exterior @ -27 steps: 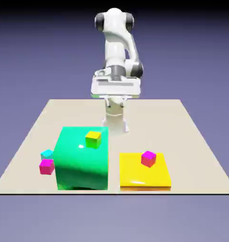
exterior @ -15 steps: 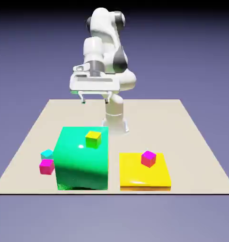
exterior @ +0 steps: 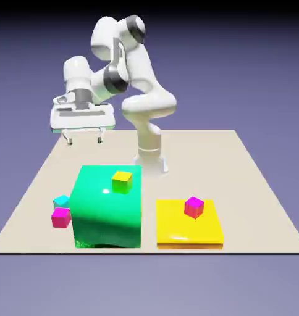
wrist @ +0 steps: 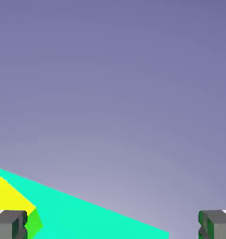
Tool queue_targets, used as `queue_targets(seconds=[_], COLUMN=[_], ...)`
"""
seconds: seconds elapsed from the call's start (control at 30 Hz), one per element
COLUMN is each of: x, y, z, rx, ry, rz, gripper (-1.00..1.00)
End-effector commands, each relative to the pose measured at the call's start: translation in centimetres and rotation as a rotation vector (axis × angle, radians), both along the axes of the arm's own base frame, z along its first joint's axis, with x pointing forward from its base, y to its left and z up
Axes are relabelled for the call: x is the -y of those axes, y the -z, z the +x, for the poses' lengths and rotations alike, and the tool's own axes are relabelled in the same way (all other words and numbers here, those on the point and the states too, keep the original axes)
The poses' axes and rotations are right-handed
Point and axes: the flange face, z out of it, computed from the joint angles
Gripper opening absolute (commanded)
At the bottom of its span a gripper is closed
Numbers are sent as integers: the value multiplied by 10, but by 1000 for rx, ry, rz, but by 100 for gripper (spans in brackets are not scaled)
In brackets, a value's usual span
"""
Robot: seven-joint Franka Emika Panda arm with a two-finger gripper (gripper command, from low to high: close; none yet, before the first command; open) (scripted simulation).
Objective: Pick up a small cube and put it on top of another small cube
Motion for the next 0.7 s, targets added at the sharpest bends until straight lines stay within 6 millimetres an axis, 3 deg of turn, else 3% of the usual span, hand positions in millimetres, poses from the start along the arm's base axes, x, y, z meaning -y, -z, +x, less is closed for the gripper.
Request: queue_targets(seconds=[0.0, 0.3, 0.67], x=[8, 78, 142], y=[6, 71, 171], z=[-2, -24, -71], rx=[-3, -30, -60], ry=[-14, -145, -317], rz=[0, 3, 19], gripper=[0, 0, 0])
